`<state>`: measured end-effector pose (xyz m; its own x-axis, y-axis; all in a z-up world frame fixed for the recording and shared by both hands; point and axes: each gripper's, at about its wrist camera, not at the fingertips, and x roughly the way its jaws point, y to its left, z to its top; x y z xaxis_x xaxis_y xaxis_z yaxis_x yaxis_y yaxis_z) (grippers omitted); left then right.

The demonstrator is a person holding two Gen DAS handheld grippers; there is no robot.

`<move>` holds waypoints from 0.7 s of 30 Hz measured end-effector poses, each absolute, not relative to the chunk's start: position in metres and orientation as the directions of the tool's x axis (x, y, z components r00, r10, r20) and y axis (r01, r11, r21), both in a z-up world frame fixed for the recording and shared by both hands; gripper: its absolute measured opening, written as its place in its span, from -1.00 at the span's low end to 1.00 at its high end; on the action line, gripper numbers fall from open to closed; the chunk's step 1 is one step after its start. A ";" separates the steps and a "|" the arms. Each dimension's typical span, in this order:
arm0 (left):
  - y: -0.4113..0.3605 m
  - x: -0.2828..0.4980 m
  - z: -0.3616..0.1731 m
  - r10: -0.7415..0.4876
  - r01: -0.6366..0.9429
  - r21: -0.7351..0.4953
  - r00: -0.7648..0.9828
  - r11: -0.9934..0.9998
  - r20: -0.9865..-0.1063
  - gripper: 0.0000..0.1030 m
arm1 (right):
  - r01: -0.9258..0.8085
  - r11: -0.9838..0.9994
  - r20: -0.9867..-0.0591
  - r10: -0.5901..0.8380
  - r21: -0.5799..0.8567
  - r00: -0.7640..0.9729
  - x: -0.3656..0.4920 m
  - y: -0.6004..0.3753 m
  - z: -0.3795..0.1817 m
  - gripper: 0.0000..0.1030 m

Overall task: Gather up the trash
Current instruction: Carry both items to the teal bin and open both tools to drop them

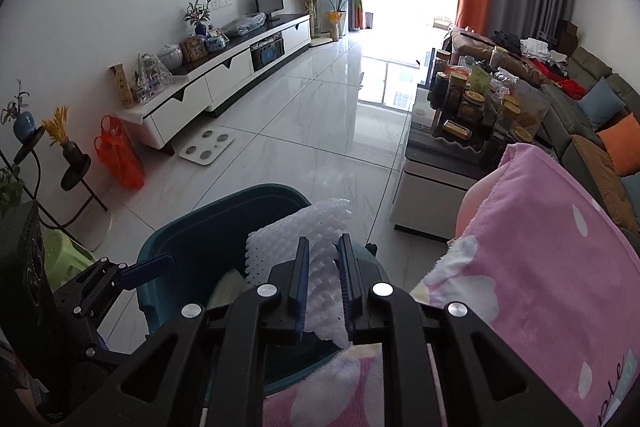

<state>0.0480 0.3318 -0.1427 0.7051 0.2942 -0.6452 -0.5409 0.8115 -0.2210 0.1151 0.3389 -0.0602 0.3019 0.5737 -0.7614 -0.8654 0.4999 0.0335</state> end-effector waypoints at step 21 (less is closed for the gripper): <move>0.331 -0.003 -0.092 0.459 -0.641 -0.188 0.695 0.744 -0.553 0.89 | -0.867 0.493 -0.710 0.637 0.077 0.299 0.111 0.324 -0.043 0.14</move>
<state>-0.0028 0.3312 -0.0921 0.6953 0.4593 -0.5528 -0.6410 0.7442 -0.1878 0.1106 0.3243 -0.0428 0.2989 0.6373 -0.7102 -0.8667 0.4928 0.0774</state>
